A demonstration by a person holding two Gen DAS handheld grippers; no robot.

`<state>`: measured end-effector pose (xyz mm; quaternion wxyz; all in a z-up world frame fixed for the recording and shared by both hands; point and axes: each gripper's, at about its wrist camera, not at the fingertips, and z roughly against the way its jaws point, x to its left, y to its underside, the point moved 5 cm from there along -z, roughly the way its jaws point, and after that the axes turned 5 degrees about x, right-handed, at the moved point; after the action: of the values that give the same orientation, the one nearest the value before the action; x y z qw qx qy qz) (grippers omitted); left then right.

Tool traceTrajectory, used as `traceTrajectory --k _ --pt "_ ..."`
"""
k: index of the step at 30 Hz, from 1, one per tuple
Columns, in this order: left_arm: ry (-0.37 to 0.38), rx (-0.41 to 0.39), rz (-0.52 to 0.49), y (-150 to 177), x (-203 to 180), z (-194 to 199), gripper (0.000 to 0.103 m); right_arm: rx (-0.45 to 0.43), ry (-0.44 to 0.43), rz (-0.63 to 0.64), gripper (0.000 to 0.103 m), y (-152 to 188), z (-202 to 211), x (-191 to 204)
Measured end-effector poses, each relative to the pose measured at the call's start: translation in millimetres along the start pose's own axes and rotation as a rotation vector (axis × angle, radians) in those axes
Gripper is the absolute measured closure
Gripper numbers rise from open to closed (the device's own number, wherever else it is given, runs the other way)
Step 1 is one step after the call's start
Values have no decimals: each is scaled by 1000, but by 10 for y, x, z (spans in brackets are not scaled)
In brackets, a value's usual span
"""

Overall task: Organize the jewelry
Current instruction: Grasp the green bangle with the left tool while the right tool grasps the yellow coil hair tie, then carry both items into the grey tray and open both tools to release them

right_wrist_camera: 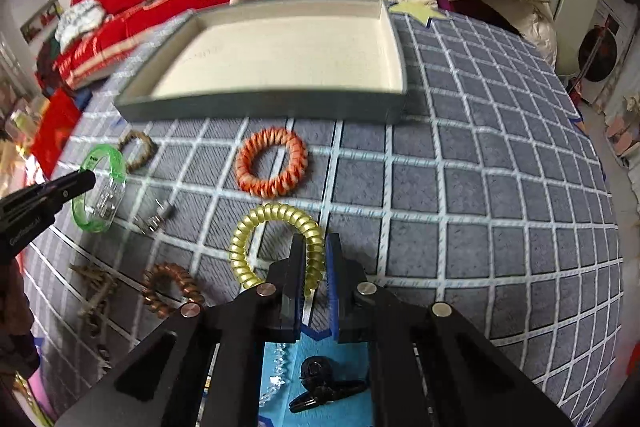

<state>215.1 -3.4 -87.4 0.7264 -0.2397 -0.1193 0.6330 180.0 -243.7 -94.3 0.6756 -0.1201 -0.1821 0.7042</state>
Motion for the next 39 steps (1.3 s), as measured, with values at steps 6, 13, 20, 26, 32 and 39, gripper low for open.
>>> traceTrajectory --k 6,13,20,26,32,39 --pt "36 -32 -17 -416 -98 221 74 -65 -51 -22 92 -426 292 -67" --pt "-28 -76 -34 -1132 -188 185 74 -120 -81 -92 92 -1101 345 -196" --pt "-86 -71 -67 -1519 -260 -322 74 -107 -78 -115 93 -1524 -58 -195" --pt "-116 4 -81 -1439 -269 -852 74 -52 -62 -132 93 -1625 -567 -204" --pt "-173 33 -99 -1362 -255 -1116 74 -8 -36 -143 93 -1591 -932 -261" --pt "-271 32 -153 -1310 -295 -1198 74 -11 8 -110 91 -1540 -991 -235"
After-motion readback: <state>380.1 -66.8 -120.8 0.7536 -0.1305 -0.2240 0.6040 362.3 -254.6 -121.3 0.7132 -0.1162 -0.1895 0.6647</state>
